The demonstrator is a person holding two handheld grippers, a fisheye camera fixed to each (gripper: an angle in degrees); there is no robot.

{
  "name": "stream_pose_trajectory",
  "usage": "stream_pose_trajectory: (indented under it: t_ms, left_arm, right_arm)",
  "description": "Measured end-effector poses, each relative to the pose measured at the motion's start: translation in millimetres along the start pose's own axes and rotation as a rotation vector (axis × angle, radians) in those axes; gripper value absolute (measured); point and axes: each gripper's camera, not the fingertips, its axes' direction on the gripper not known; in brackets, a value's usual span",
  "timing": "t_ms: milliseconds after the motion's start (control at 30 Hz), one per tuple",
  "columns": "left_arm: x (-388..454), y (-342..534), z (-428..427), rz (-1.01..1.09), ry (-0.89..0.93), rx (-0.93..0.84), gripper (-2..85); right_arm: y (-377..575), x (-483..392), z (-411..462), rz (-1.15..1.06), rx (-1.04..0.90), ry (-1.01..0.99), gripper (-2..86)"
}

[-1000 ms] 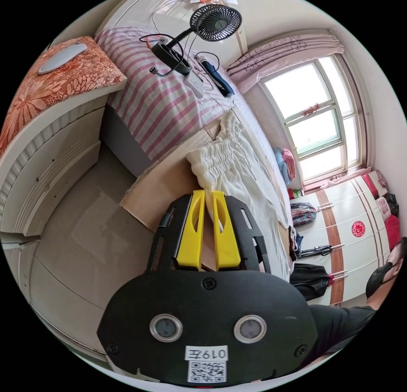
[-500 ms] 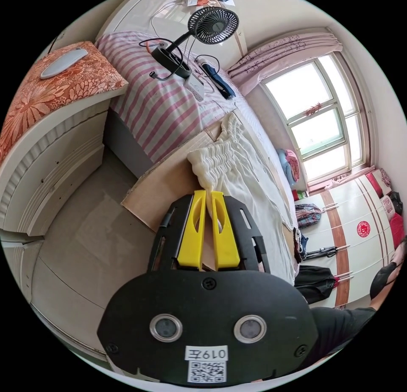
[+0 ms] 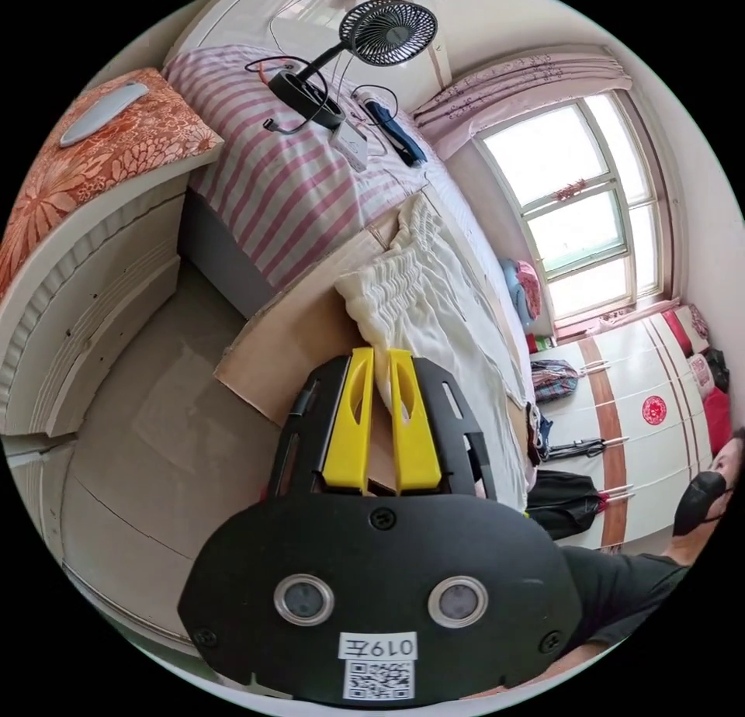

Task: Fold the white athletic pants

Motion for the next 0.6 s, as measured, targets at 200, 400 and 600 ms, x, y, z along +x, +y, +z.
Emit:
stream_pose_trajectory:
  t_ms: [200, 400, 600]
  left_arm:
    - [31, 36, -23, 0.115, -0.033, 0.070, 1.0]
    - [206, 82, -11, 0.659, -0.357, 0.278, 0.9]
    - [390, 138, 87, 1.185, -0.059, 0.269, 1.0]
  right_arm:
    - [64, 14, 34, 0.173, -0.166, -0.026, 10.3]
    - [88, 123, 34, 0.871, 0.011, -0.219, 3.7]
    - [56, 198, 2, 1.238, 0.800, -0.553, -0.8]
